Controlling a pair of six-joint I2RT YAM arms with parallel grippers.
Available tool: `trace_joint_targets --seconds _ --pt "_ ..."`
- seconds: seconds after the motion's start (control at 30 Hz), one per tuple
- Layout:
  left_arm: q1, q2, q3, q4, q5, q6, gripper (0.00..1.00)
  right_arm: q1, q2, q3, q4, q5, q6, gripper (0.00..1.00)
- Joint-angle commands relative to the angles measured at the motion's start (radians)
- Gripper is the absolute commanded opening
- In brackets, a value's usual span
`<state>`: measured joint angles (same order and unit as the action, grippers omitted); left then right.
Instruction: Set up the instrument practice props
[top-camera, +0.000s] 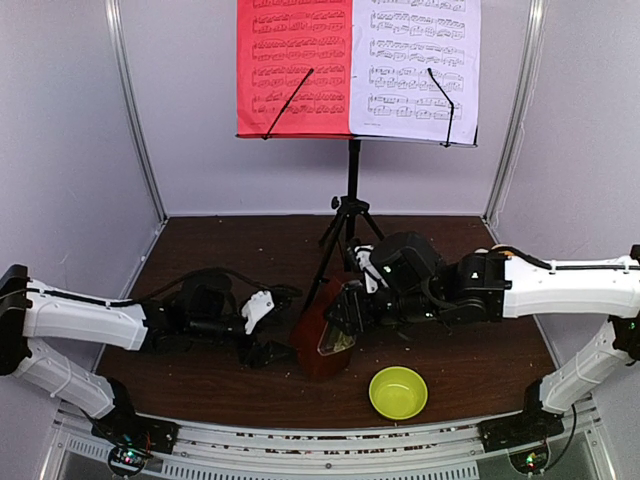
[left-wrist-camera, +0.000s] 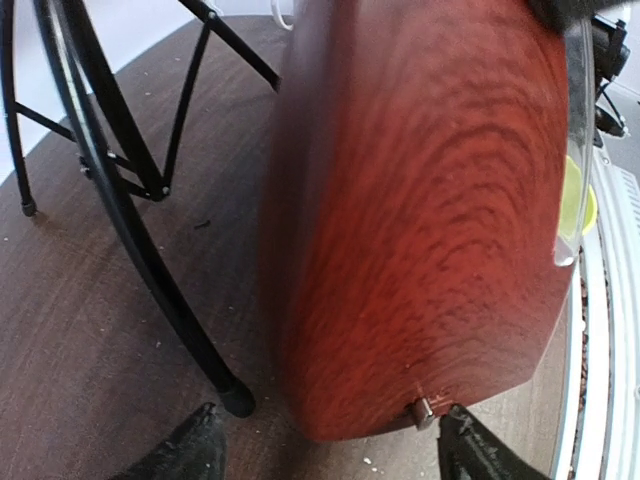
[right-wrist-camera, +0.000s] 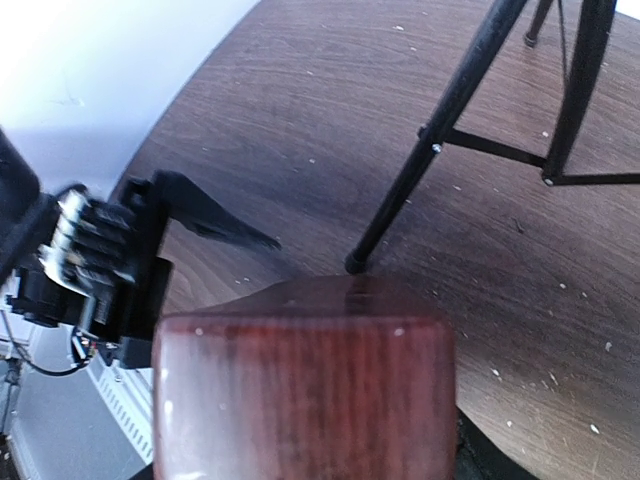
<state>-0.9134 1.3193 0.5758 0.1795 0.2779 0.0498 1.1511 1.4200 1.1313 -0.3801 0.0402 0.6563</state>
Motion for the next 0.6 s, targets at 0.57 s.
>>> trace_joint_targets --seconds 0.57 --pt "0.042 -0.297 -0.081 -0.047 -0.275 -0.189 0.82 0.124 0.328 0.401 -0.356 0.46 0.294 0.11"
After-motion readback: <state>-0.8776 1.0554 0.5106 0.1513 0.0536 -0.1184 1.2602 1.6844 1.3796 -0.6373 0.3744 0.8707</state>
